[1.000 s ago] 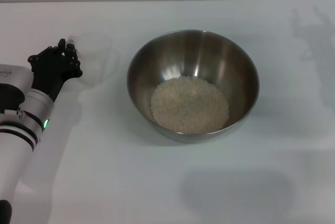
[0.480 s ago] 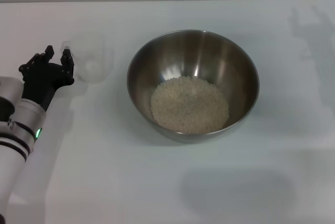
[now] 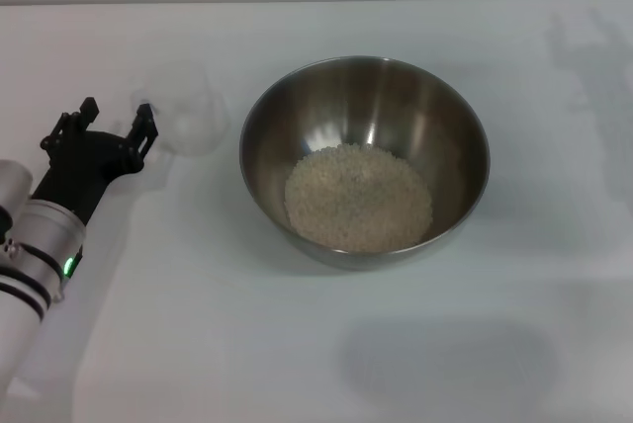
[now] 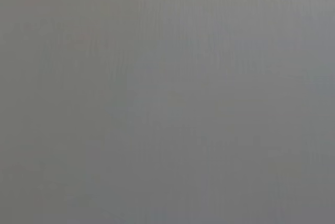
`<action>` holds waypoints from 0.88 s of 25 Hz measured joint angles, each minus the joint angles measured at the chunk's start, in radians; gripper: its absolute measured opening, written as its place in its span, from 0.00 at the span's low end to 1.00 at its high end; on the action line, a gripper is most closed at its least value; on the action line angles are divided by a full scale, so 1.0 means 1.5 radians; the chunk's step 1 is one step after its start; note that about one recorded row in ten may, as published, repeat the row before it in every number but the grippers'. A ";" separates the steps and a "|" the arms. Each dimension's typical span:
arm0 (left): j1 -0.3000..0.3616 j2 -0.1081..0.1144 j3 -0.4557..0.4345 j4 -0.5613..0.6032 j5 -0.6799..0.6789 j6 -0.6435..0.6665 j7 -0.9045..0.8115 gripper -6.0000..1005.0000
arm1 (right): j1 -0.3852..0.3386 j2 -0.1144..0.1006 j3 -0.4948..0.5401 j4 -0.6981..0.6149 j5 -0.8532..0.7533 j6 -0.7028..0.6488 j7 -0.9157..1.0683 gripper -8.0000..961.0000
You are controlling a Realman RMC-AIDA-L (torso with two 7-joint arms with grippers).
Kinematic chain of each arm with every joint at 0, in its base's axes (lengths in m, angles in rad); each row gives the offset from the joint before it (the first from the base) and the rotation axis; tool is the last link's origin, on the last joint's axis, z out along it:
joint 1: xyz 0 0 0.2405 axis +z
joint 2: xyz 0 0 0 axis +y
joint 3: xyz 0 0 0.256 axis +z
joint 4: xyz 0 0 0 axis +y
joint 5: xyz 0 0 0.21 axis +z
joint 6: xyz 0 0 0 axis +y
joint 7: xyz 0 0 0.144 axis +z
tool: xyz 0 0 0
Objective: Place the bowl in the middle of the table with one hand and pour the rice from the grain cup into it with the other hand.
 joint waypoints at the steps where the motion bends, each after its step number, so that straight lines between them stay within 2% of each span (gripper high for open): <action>1: 0.002 0.000 0.000 0.002 0.003 0.002 -0.005 0.58 | 0.000 0.000 0.000 0.000 0.000 0.000 0.000 0.55; 10: 0.022 0.001 0.002 0.034 0.058 0.048 -0.074 0.72 | 0.000 0.000 0.001 0.004 0.000 0.001 0.000 0.55; 15: 0.060 -0.001 0.002 0.052 0.097 0.196 -0.100 0.72 | -0.003 0.000 0.002 0.007 0.000 0.001 0.000 0.55; 16: 0.060 -0.001 0.002 0.052 0.097 0.196 -0.100 0.72 | -0.003 0.000 0.002 0.007 0.000 0.001 0.000 0.55; 17: 0.065 -0.003 0.001 0.056 0.099 0.255 -0.098 0.72 | -0.006 0.001 0.003 0.008 0.000 -0.002 0.000 0.55; 22: 0.058 -0.005 -0.007 0.055 0.095 0.314 -0.092 0.72 | -0.023 0.006 0.006 0.012 0.001 -0.007 -0.001 0.55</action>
